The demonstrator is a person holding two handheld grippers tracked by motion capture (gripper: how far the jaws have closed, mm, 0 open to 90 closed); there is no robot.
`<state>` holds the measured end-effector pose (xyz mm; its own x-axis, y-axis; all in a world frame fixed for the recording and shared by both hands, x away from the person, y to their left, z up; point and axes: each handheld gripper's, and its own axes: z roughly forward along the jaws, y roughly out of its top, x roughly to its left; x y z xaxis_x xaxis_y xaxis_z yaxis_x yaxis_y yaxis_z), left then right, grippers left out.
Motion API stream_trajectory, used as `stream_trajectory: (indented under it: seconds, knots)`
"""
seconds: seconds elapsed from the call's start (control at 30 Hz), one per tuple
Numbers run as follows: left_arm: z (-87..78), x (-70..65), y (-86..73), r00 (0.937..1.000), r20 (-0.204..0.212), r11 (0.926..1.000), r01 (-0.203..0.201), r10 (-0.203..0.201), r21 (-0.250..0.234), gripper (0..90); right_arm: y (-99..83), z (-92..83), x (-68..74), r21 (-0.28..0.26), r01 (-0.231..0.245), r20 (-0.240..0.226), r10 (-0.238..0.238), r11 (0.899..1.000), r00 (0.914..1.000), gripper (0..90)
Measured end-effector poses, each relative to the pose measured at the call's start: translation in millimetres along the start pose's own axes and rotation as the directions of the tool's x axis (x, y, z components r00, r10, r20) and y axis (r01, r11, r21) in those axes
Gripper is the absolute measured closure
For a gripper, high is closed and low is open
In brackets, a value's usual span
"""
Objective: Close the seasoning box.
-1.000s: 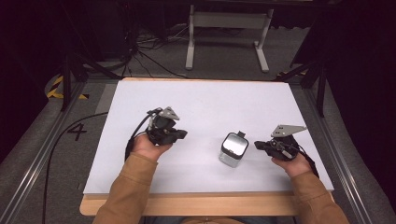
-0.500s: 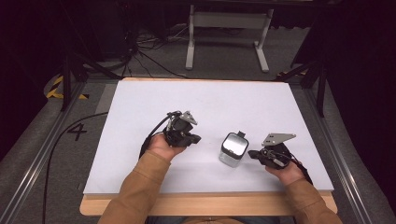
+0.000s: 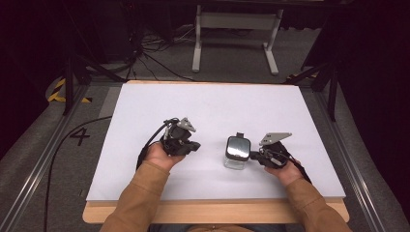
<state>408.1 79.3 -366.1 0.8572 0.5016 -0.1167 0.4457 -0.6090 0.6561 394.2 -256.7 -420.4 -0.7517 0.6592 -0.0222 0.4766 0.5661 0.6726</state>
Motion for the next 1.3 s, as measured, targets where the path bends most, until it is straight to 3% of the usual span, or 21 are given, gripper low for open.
stream_trajectory:
  seconds: [0.33, 0.67, 0.8, 1.03, 1.17, 1.3]
  knots:
    - [-4.2, 0.6, -6.7, 0.9996, -0.017, 0.9998, 0.020, -0.020, 0.001, 88.8, 9.1, 14.7, -5.1, -0.015, 0.003, -0.008, -0.003, 1.000, 1.0000, 89.8]
    - [-5.6, 0.6, -5.2, 0.9997, -0.019, 0.9999, 0.017, -0.017, -0.005, 88.0, 9.9, 11.7, -7.1, -0.037, 0.009, 0.010, -0.009, 0.999, 0.9999, 89.7]
    - [-12.4, -0.3, -4.0, 0.9993, -0.033, 0.9992, 0.017, -0.018, -0.036, 86.1, 14.3, -10.9, -9.2, -0.085, 0.013, 0.046, -0.009, 0.996, 0.9989, 89.4]
    - [-33.7, 3.4, -6.3, 0.9975, -0.069, 0.9987, 0.010, -0.013, -0.050, 80.6, 21.1, -62.3, -21.3, -0.214, -0.026, 0.061, 0.040, 0.976, 0.9973, 80.0]
    - [-42.8, 9.4, -10.6, 0.9966, -0.076, 0.9968, 0.023, -0.029, -0.076, 78.7, 18.8, -81.8, -31.8, -0.243, -0.059, 0.060, 0.075, 0.968, 0.9954, 73.6]
    - [-49.8, 17.6, -16.3, 0.9945, -0.091, 0.9968, 0.045, -0.051, -0.066, 76.5, 12.7, -97.3, -46.1, -0.250, -0.089, 0.063, 0.108, 0.964, 0.9921, 68.9]
